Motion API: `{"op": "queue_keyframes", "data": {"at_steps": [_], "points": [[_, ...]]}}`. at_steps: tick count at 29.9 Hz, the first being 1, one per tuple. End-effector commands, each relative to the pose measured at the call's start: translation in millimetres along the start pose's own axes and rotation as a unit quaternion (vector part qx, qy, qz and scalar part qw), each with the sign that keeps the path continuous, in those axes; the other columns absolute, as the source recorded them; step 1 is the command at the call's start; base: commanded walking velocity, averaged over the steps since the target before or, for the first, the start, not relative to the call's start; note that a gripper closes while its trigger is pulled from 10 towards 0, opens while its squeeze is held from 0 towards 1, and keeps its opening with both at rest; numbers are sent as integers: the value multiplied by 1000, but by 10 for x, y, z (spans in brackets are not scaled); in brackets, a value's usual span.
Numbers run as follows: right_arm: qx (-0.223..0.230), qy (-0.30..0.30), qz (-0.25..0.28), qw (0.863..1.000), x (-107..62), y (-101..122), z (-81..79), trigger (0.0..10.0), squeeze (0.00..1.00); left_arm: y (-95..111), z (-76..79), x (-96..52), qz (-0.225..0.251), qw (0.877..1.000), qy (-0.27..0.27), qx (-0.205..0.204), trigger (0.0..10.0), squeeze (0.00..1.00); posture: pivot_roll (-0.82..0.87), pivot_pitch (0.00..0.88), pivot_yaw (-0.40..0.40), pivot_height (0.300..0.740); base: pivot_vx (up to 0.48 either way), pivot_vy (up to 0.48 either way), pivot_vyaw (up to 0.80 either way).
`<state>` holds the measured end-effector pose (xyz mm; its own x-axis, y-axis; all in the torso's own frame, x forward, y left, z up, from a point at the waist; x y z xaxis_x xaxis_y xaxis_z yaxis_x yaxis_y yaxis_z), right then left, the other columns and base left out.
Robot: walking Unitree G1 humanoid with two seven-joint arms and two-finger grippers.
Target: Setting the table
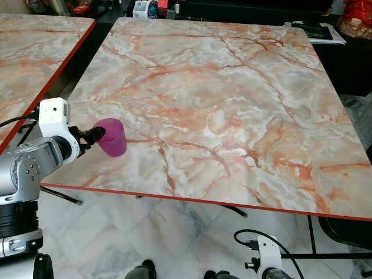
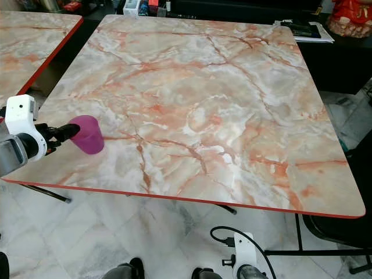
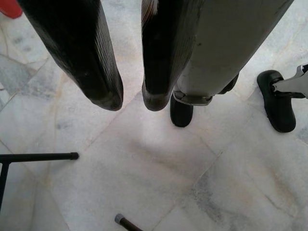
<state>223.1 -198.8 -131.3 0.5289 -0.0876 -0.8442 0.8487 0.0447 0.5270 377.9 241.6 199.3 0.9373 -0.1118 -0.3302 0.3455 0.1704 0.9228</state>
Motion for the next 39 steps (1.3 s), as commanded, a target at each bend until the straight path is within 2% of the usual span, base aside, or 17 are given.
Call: {"op": "queue_keyframes", "data": {"at_steps": [1,2,3,4,5,6,7,34,39], "points": [[10,-4,-9,1000,-8,-82,17,10000,0,-21,16,7,-3,1000,-2,3,706,0,52,177,-36,736,0,0,0],[10,-4,-9,1000,-8,-82,17,10000,0,-22,16,7,-3,1000,-2,3,706,0,52,177,-36,736,0,0,0],[10,-4,-9,1000,-8,-82,18,10000,0,-22,17,10,-3,1000,-2,2,9804,0,52,177,-36,736,0,0,0],[10,-4,-9,1000,-8,-82,18,10000,0,-22,17,10,-3,1000,-2,2,9804,0,52,177,-36,736,0,0,0],[10,-5,-9,1000,-8,-83,18,10000,0,-28,40,20,-4,1000,-7,3,8902,0,55,179,-38,736,0,0,0],[10,-4,-9,1000,-7,-82,16,10000,0,-30,44,23,-4,1000,-8,3,4039,0,55,181,-38,736,0,0,0],[10,-4,-9,1000,-7,-80,15,10000,0,-28,41,23,-4,1000,-7,3,0,0,53,182,-38,736,0,0,0],[9,-5,-10,1000,-6,-76,16,10000,0,-32,85,9,-2,1000,-13,8,0,0,59,181,-40,736,0,0,0],[10,-6,-9,1000,-7,-78,23,10000,0,-18,77,27,22,1000,-6,6,0,0,59,177,-44,736,0,0,0]]}}
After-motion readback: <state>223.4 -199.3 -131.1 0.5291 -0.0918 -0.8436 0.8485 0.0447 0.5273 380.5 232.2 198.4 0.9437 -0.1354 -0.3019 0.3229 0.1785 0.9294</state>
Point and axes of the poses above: a point about 5 cm out from each wrist's last joint towards the gripper, its own x axis pointing out of the wrist towards the gripper, its own y axis along the axis of the wrist's last joint, z = x × y, the point moved 6 cm from there along x, pointing out of the wrist towards the gripper, and after that the axes turned 3 degrees about -x, right-handed, at the moved point
